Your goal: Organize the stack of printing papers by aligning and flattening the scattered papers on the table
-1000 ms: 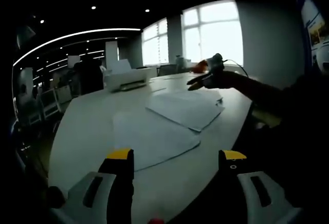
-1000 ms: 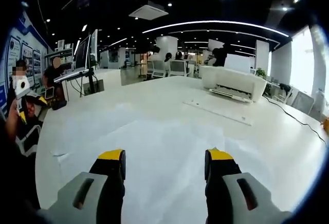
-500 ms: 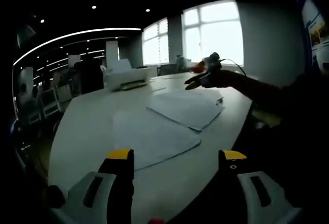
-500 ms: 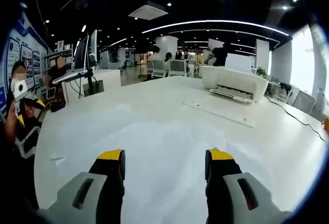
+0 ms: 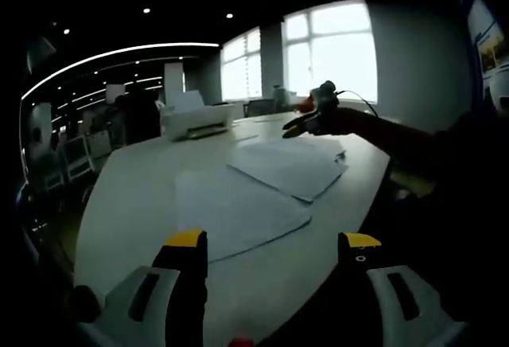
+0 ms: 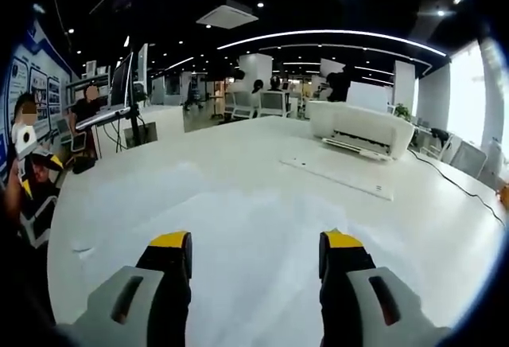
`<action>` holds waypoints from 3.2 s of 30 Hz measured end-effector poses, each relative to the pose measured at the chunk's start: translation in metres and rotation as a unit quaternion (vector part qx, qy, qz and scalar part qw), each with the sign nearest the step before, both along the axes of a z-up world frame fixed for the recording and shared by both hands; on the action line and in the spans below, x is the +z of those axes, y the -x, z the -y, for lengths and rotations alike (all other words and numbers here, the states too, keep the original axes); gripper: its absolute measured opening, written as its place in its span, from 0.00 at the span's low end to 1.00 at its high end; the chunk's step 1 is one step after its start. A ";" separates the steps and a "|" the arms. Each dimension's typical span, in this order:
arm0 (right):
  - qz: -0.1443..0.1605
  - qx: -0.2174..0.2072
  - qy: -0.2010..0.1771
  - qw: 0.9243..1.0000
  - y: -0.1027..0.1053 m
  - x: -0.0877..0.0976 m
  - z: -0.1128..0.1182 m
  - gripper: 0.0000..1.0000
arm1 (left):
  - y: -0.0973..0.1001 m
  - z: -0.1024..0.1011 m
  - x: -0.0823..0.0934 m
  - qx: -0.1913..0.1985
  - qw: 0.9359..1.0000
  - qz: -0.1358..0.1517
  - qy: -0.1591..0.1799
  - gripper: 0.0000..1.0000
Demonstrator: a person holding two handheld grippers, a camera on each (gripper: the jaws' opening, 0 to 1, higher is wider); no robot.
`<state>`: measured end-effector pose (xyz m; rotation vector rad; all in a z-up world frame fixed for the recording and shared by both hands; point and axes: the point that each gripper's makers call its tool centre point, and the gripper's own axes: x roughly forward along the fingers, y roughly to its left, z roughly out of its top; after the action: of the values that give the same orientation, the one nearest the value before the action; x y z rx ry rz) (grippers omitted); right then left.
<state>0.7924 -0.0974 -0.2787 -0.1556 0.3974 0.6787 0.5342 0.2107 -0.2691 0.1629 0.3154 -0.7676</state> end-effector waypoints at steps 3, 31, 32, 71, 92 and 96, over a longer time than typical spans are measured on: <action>0.001 -0.001 0.001 1.000 -0.003 -0.001 0.001 0.61 | 0.001 0.002 -0.001 0.000 1.000 -0.001 0.000 0.70; 0.003 -0.007 0.003 1.000 -0.007 -0.010 0.002 0.65 | -0.004 -0.004 -0.001 -0.002 1.000 -0.003 -0.001 0.70; 0.003 -0.006 0.002 1.000 -0.007 -0.011 0.001 0.65 | -0.004 -0.003 -0.001 -0.002 1.000 -0.003 -0.001 0.70; 0.013 -0.014 -0.018 1.000 -0.052 -0.038 -0.003 0.71 | -0.007 0.003 -0.009 0.000 1.000 -0.017 0.001 0.70; -0.004 -0.021 -0.018 1.000 -0.059 -0.065 0.008 0.70 | -0.018 0.001 -0.014 0.004 1.000 -0.030 -0.001 0.70; 0.003 -0.016 -0.003 1.000 -0.056 -0.069 0.006 0.70 | -0.017 0.002 -0.016 0.002 0.999 -0.032 -0.003 0.70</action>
<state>0.8486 -0.1036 -0.3474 -0.1461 0.3924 0.6483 0.5510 0.2083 -0.2848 0.1431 0.3778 -0.7683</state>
